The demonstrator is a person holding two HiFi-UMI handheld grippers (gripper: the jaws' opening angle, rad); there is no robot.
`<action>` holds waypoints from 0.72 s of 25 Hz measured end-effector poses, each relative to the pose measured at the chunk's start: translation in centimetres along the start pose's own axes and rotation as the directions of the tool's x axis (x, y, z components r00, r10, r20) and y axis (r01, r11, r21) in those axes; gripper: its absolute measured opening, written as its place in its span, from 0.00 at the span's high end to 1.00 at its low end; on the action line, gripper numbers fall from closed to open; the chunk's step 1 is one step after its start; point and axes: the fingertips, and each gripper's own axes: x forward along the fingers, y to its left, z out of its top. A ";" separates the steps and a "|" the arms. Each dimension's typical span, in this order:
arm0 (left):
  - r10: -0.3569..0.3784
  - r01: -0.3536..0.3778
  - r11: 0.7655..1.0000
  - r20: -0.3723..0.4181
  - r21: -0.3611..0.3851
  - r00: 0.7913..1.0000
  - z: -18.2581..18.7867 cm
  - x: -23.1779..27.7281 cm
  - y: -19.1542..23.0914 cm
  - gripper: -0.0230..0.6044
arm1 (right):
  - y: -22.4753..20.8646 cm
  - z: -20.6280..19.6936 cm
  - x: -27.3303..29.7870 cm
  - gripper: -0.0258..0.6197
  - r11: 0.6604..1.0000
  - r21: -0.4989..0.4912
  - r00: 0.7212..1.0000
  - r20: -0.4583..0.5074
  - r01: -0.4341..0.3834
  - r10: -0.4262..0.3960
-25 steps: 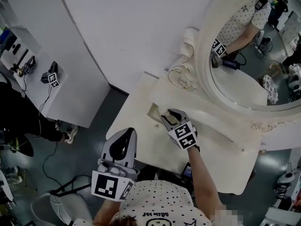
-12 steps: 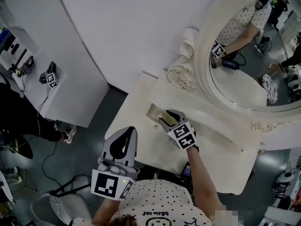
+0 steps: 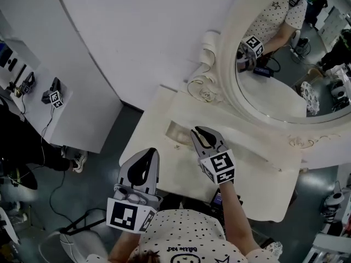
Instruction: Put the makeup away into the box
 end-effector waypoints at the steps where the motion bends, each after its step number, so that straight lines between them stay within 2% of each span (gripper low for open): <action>1: -0.009 0.009 1.000 0.001 -0.001 1.000 0.0 0.1 -0.3 0.96 | -0.3 1.1 -1.3 0.90 0.999 0.027 0.998 0.048 0.028 -0.029; 2: -0.021 0.021 1.000 0.003 0.000 1.000 0.0 0.3 -0.7 0.96 | -0.6 2.1 -2.7 0.94 0.997 0.052 0.994 0.091 0.051 -0.056; 4: -0.047 0.047 0.999 0.007 0.002 0.999 0.1 0.7 -1.7 0.96 | -1.1 3.9 -5.6 0.95 0.992 0.084 0.980 0.167 0.090 -0.103; 8: -0.106 0.105 0.994 0.016 0.006 0.994 0.1 1.1 -4.2 0.96 | -2.4 6.5 -12.1 0.95 0.979 0.078 0.940 0.273 0.189 -0.203; 13: -0.180 0.180 0.984 0.026 0.012 0.983 0.1 1.4 -8.1 0.96 | -3.9 7.9 -21.4 0.95 0.934 0.109 0.864 0.356 0.339 -0.356; 18: -0.234 0.234 0.972 0.024 0.016 0.972 0.2 0.5 -12.7 0.96 | -4.2 7.8 -29.4 0.95 0.881 0.142 0.798 0.377 0.452 -0.470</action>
